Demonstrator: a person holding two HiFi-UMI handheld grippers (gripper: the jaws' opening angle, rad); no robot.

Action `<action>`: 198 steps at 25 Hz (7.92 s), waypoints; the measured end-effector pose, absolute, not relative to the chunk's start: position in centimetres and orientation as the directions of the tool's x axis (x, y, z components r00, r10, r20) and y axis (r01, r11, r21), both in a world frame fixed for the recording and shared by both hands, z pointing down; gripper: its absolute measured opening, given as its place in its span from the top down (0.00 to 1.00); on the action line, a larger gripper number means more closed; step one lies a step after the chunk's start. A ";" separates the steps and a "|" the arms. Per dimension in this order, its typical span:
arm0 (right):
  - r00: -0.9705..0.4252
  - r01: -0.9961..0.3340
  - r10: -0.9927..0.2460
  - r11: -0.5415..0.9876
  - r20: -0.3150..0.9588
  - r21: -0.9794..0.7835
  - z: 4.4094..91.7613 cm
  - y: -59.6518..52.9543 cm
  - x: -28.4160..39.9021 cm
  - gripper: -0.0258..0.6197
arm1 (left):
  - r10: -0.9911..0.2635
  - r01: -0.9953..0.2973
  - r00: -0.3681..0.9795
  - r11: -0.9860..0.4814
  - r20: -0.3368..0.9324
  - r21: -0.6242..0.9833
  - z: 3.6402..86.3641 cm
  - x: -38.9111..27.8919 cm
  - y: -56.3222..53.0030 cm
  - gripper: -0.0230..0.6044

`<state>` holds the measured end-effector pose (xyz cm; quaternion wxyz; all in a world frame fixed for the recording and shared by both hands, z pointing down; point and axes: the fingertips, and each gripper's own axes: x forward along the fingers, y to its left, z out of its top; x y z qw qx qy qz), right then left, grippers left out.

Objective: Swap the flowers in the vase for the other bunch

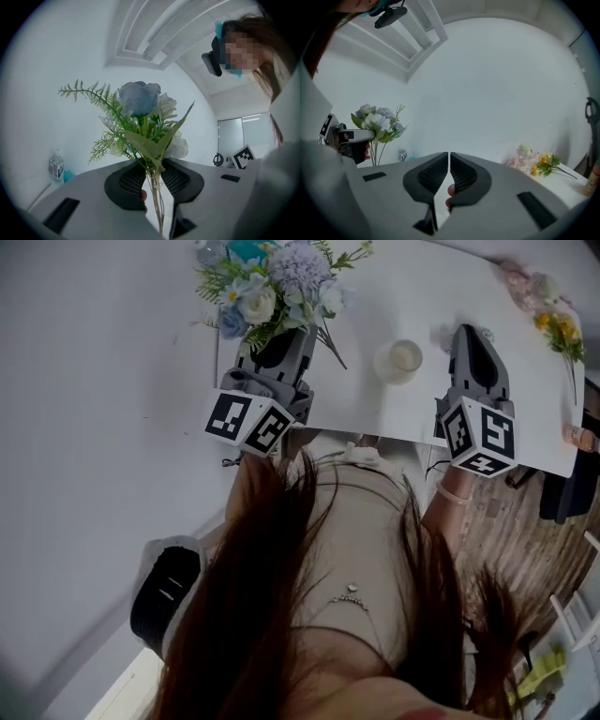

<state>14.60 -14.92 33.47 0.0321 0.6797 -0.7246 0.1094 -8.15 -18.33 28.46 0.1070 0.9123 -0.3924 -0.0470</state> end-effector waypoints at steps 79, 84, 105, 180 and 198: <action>0.040 -0.998 -0.947 -0.052 0.318 -0.029 36.9 -10.9 17.1 0.91 | -0.505 -0.790 0.609 -0.453 0.612 0.413 56.7 -6.5 -21.5 0.76; 0.046 -0.998 -0.947 -0.059 0.319 -0.032 37.0 -10.7 17.1 0.91 | -0.493 -0.791 0.604 -0.461 0.625 0.401 57.0 -6.4 -21.6 0.72; 0.084 -0.994 -0.954 -0.099 0.288 -0.037 36.2 -9.6 15.1 0.91 | -0.462 -0.771 0.621 -0.505 0.633 0.388 55.5 -5.3 -20.5 0.60; -0.232 -0.973 -0.955 0.228 0.184 -0.040 33.0 7.5 13.1 0.91 | -0.768 -0.864 0.500 -0.412 0.402 0.288 41.5 -7.5 2.5 0.93; -0.273 -0.962 -0.941 0.271 0.202 -0.036 33.8 9.0 12.2 0.91 | -0.789 -0.852 0.515 -0.431 0.334 0.296 37.9 -7.1 6.1 0.94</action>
